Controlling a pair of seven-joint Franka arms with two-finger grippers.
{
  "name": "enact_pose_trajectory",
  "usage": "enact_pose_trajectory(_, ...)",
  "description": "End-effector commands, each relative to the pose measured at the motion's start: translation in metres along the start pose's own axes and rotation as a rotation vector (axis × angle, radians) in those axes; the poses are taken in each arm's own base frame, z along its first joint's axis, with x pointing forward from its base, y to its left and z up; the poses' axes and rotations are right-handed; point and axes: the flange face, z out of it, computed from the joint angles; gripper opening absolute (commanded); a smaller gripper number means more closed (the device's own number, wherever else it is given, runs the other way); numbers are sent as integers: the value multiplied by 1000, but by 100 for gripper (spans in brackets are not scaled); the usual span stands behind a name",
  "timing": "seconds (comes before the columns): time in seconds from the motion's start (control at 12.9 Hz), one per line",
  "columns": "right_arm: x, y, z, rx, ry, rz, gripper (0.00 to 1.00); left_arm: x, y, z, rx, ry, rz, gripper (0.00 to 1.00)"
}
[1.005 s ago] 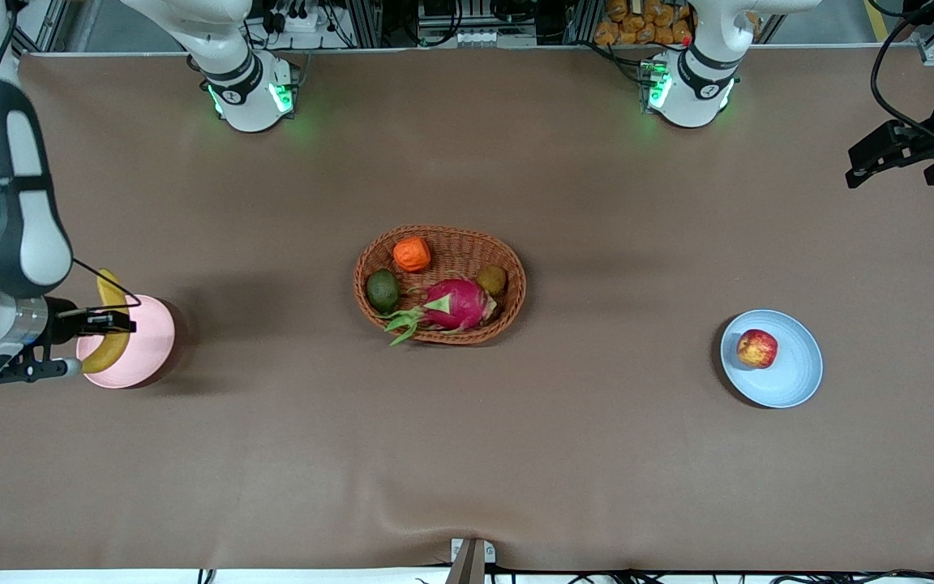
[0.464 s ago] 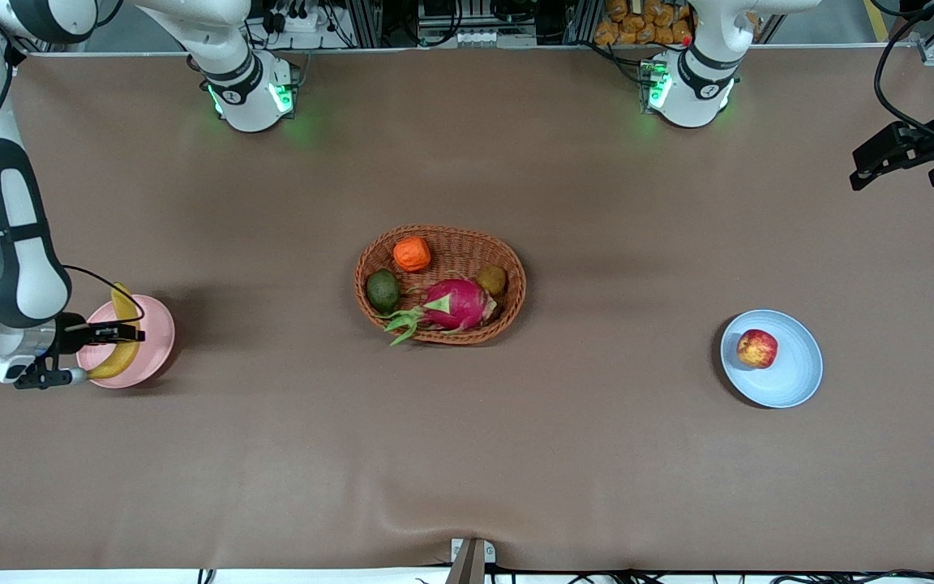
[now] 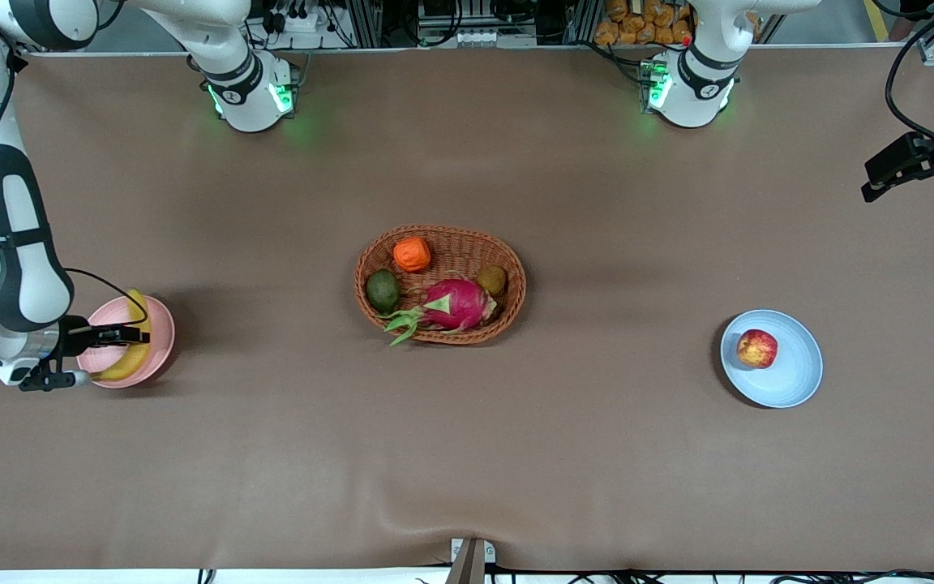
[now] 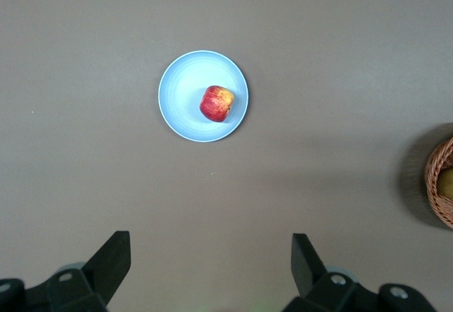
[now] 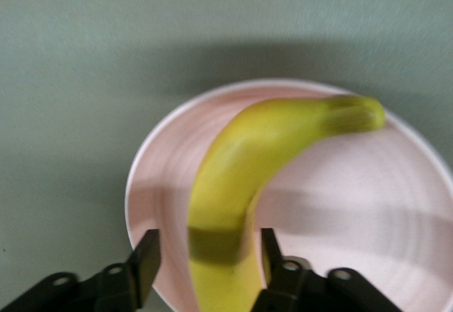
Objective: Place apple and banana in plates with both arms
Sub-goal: 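Lower the banana onto the pink plate and open the right gripper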
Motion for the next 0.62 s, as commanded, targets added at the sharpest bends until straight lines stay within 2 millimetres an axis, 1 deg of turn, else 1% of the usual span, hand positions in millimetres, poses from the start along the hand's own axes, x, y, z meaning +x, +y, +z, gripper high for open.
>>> enact_pose_trajectory(0.0,10,-3,-27,9,49,-35,100,1,-3,-7,17,7,-2,100)
enact_pose_trajectory(0.08,11,-8,-35,6,55,-42,100,2,-4,-5,18,4,-3,100)
enact_pose_trajectory(0.15,10,-17,-49,6,58,-53,100,2,-4,-4,18,1,-3,100)
enact_pose_trajectory(0.23,7,-31,-71,0,62,-68,100,1,-3,-5,18,4,-2,100)
enact_pose_trajectory(0.39,6,-70,-115,-38,92,-124,100,1,-4,-5,18,-2,-3,100)
enact_pose_trajectory(0.54,-1,-98,-148,-77,121,-167,100,1,-4,-5,17,-4,-3,100)
